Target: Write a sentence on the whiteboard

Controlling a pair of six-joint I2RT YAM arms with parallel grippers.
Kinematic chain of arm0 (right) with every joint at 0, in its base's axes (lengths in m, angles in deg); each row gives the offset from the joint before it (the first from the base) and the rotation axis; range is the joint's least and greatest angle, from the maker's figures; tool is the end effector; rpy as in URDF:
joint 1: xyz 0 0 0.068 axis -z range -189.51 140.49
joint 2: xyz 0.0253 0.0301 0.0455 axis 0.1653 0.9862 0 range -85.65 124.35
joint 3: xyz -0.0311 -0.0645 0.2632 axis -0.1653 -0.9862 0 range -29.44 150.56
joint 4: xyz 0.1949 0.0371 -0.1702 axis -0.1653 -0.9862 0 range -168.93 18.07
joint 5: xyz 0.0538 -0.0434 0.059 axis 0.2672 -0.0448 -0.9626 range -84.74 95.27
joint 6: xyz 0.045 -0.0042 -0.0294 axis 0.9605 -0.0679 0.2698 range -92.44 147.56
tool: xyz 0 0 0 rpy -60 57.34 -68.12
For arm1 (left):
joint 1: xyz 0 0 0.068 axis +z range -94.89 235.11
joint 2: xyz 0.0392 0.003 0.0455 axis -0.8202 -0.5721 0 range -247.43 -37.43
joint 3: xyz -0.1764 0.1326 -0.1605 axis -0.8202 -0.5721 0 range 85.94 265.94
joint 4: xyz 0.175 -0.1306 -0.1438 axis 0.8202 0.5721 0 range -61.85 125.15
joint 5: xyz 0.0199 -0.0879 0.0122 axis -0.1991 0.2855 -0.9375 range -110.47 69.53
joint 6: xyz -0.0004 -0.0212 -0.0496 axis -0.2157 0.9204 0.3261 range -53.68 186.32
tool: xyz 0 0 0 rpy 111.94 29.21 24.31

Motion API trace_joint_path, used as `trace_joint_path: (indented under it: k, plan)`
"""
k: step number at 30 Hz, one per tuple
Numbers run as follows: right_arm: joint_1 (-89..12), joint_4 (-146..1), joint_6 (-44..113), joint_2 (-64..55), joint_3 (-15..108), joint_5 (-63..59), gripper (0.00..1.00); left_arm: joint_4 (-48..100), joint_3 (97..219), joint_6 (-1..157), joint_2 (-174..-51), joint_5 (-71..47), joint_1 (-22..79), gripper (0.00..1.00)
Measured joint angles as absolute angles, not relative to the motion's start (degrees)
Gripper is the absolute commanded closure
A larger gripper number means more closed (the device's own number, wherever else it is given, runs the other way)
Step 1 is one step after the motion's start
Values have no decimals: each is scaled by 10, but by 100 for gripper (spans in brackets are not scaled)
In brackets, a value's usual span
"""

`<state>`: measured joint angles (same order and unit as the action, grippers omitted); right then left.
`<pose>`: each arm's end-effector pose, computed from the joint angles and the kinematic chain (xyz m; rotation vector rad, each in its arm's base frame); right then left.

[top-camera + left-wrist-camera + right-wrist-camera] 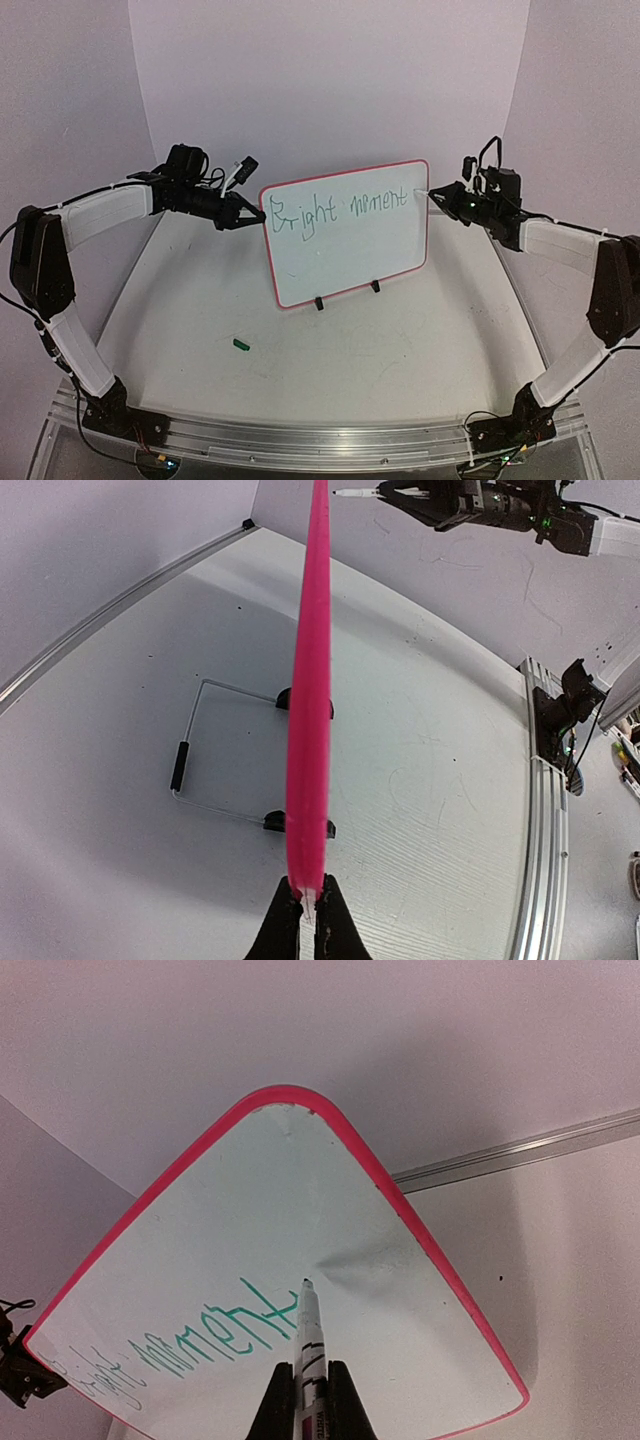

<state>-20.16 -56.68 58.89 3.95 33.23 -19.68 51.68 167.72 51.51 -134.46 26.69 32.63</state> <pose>0.3586 0.0827 0.2985 0.0043 1.8478 0.9061 0.3420 -0.1698 0.3074 1.0975 1.8666 -0.9908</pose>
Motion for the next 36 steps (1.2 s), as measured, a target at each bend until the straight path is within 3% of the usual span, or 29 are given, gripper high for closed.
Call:
trace_joint_path:
  k: [36]
  plan:
    - [-197, -565, 591, 73, 353, -242, 100, 522, 1680, 515, -1345, 262, 324, 100]
